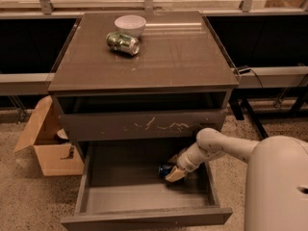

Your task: Pick pepsi can from middle drawer and place on counter

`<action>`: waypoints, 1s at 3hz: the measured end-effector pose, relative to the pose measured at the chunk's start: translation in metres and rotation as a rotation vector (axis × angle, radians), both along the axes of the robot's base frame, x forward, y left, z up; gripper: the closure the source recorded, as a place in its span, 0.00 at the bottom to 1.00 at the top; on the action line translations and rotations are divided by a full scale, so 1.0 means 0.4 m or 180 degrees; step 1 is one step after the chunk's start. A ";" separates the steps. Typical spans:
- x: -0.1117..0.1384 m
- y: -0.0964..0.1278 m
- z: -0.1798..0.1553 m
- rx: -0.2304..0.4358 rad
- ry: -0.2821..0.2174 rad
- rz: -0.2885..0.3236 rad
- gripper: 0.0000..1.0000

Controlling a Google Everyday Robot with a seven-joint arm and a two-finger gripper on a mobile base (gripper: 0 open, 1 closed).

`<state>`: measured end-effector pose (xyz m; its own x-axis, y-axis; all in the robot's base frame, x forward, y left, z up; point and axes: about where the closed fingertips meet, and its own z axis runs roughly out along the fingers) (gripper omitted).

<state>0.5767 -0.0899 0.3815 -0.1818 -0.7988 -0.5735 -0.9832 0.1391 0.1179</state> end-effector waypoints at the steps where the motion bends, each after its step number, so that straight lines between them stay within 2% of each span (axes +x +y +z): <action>1: -0.037 0.028 0.090 0.0190 -0.0070 0.0290 0.92; 2: -0.114 0.073 0.253 0.0417 -0.0251 0.0827 1.00; 3: -0.114 0.073 0.253 0.0418 -0.0252 0.0828 1.00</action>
Offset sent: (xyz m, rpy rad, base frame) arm -0.0801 0.0399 0.1714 0.2046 -0.1372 0.4132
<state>0.5312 -0.0606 0.4827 0.0686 -0.7308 -0.6791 -0.9907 -0.1301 0.0400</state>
